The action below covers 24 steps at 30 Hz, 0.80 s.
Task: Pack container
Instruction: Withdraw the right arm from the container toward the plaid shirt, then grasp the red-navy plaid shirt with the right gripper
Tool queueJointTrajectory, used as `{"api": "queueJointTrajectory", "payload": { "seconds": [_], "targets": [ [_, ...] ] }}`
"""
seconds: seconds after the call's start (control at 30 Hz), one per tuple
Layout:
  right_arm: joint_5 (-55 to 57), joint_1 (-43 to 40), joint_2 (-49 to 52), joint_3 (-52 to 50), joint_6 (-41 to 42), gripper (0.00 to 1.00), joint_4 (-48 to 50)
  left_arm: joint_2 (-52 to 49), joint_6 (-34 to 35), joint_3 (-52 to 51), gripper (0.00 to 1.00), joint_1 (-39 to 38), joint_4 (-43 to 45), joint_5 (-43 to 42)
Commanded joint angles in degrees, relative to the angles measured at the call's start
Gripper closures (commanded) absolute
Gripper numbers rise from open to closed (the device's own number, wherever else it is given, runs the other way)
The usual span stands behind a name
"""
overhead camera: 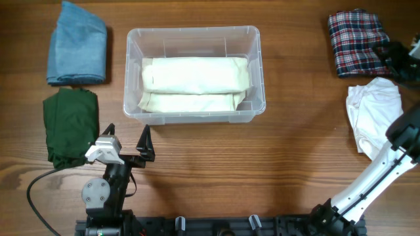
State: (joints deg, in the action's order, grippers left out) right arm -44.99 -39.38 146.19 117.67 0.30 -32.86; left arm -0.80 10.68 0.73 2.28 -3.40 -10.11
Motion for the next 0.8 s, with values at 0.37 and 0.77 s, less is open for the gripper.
{"api": "queueJointTrajectory", "payload": {
  "seconds": [0.37, 0.77],
  "targets": [
    [2.9, 6.3, 7.4, -2.9, 7.0, 0.79, -0.3, 0.3, 0.3, -0.4, 0.00, 0.3, -0.1, 0.5],
    [3.6, 6.4, -1.4, -2.9, 2.6, 0.96, -6.2, 0.3, 0.3, -0.4, 0.00, 0.3, -0.1, 0.5]
  ]
}}
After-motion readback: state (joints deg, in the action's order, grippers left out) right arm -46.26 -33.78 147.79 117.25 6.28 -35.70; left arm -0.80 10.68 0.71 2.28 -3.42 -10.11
